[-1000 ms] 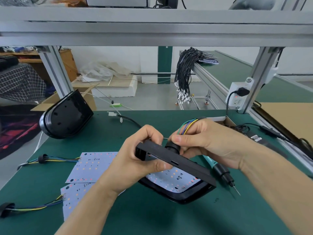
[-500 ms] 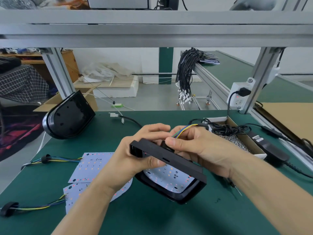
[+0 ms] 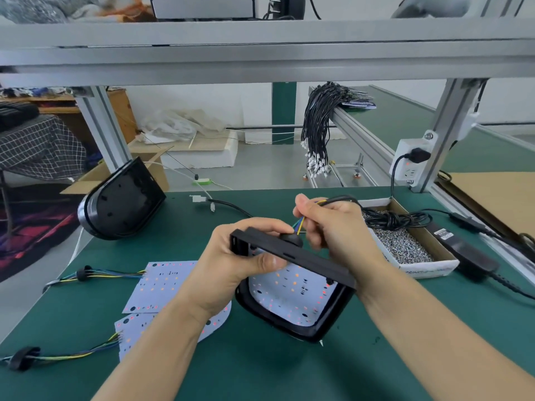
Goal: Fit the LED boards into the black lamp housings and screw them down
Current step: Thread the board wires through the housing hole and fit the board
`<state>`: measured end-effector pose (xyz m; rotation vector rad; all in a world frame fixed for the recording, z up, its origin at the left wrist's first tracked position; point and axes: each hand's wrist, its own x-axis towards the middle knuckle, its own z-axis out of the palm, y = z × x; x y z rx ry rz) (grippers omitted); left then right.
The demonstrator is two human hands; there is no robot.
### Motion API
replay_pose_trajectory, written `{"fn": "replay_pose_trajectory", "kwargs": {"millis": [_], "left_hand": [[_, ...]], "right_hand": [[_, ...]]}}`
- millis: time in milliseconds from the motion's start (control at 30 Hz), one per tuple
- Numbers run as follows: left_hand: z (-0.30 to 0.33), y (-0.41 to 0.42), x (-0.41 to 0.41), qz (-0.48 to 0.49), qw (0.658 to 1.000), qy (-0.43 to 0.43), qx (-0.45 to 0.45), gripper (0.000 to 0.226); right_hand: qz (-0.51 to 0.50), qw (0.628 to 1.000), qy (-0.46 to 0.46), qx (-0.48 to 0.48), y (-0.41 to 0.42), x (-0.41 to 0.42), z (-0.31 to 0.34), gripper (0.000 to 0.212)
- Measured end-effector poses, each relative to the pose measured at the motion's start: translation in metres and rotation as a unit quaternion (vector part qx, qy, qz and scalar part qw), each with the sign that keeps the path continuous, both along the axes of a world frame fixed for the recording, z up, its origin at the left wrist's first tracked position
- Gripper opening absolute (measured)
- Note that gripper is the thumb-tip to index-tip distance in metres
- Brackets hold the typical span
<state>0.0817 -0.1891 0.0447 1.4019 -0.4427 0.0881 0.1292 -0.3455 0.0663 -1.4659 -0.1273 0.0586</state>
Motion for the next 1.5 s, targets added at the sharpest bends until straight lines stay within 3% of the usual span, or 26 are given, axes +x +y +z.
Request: {"fn": "replay_pose_trajectory", "kwargs": {"millis": [133,233,433,567,700,867,967,1067,1167,1300,1433,1500], "left_hand": [[-0.003,0.003,0.004,-0.004,1.000,0.005,-0.014,0.039],[-0.008,0.012,0.003,0.027,0.999,0.021,-0.037,0.042],[-0.009,0.009,0.006,0.021,0.999,0.012,-0.032,0.031],[-0.008,0.009,0.005,0.019,0.999,0.015,-0.034,0.048],[-0.012,0.005,0.006,0.065,0.997,-0.004,-0.032,0.046],[-0.015,0.008,0.006,0.096,0.995,-0.010,-0.037,0.040],[-0.014,0.007,0.008,0.109,0.993,-0.001,-0.045,0.037],[-0.008,-0.004,0.015,0.152,0.986,0.050,-0.048,0.031],[0.000,-0.008,0.034,0.184,0.949,0.225,-0.121,0.027],[-0.003,-0.006,0.049,0.213,0.908,0.348,-0.100,0.024],[-0.028,-0.004,0.055,0.211,0.894,0.394,-0.030,0.030],[-0.045,-0.004,0.054,0.230,0.899,0.371,0.042,0.024]], "right_hand": [[0.042,0.997,0.029,0.058,-0.006,0.007,0.000,0.037],[0.157,0.982,0.100,0.002,-0.020,-0.003,-0.003,0.064],[0.216,0.964,-0.142,-0.057,-0.034,-0.033,-0.012,0.074],[0.238,0.959,-0.134,-0.075,-0.033,-0.034,-0.003,0.070],[0.222,0.965,-0.124,-0.054,-0.030,-0.037,-0.004,0.049],[0.181,0.950,-0.215,-0.138,-0.021,-0.035,-0.003,0.054],[0.157,0.937,-0.264,-0.168,-0.018,-0.030,-0.004,0.044],[0.126,0.976,-0.158,-0.085,-0.016,-0.018,-0.006,0.038],[0.111,0.993,0.036,0.027,-0.015,0.006,-0.010,0.029],[0.070,0.994,0.084,-0.028,-0.012,0.020,-0.031,0.021],[0.059,0.988,0.112,-0.093,-0.012,0.023,-0.058,0.020],[0.076,0.978,0.145,-0.130,-0.011,0.024,-0.070,0.016]]}}
